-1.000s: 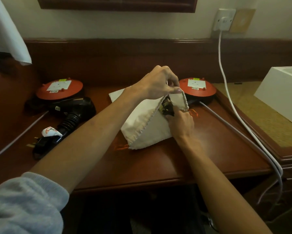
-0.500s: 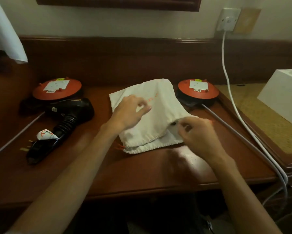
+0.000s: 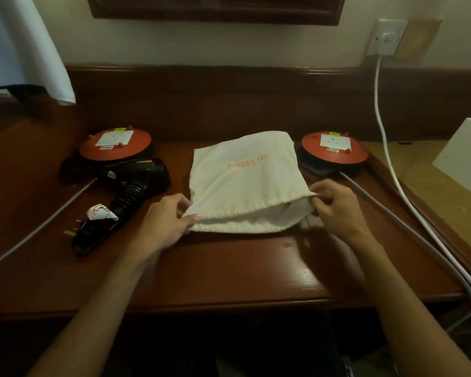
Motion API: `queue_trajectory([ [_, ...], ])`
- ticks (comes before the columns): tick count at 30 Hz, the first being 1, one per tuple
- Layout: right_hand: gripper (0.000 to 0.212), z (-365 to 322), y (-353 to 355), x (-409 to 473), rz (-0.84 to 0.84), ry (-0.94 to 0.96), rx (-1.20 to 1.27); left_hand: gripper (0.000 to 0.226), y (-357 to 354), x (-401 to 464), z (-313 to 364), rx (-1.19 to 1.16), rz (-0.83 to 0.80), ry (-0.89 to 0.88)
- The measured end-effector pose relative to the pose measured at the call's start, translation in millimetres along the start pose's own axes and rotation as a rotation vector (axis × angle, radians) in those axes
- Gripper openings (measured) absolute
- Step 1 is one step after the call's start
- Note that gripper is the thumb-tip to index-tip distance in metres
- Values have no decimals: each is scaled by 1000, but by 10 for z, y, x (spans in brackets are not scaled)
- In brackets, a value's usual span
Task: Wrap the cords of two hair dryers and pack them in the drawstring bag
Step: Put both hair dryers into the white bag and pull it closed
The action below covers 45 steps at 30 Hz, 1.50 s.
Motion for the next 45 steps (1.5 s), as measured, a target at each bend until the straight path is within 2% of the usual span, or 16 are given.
queue_trajectory([
  [2,12,-113,170,90,20,-43,128,29,183,11,127,-163,-126,2],
  [4,8,-321,383,232,70,-4,188,29,472,73,342,-138,-126,-68],
  [9,9,-792,614,742,166,92,126,30,1182,563,990,70,27,-250],
  [13,6,-1172,756,1297,276,98,76,23,1646,1059,1573,159,182,-389],
  [16,5,-1516,851,1624,279,143,-54,13,1823,1375,1887,363,286,-437],
  [19,3,-1751,900,1899,179,159,-164,12,1995,1590,2043,463,292,-408],
  [21,4,-1795,949,2034,197,130,-192,2,2148,1709,2121,373,285,-358],
  [24,8,-1820,1001,2068,299,86,-235,7,2375,1806,2248,191,287,-296],
  [27,7,-1950,927,2088,178,223,-248,11,2609,1843,2218,66,298,-214],
  [29,8,-2001,970,2140,177,262,-230,11,2652,1805,2152,11,306,-157],
  [32,7,-2164,872,2138,95,403,-348,12,2674,1789,2086,-16,381,-114],
  [34,6,-2281,839,2144,53,479,-349,15,2642,1806,1933,-42,336,-5],
  [39,15,-2338,1021,2293,194,440,-283,12,2581,1910,1916,-87,360,43],
  [45,14,-2145,1006,2313,233,427,-310,12,2406,1944,1757,-215,178,53],
])
Point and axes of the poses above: each hand's wrist, its own x-axis towards the middle knuckle, its own y-axis out of the back of the hand, z = x × y, the point moved 9 cm from there along x, towards the middle knuckle, and after that the axes turned 15 degrees about z, right-handed, at the moved point
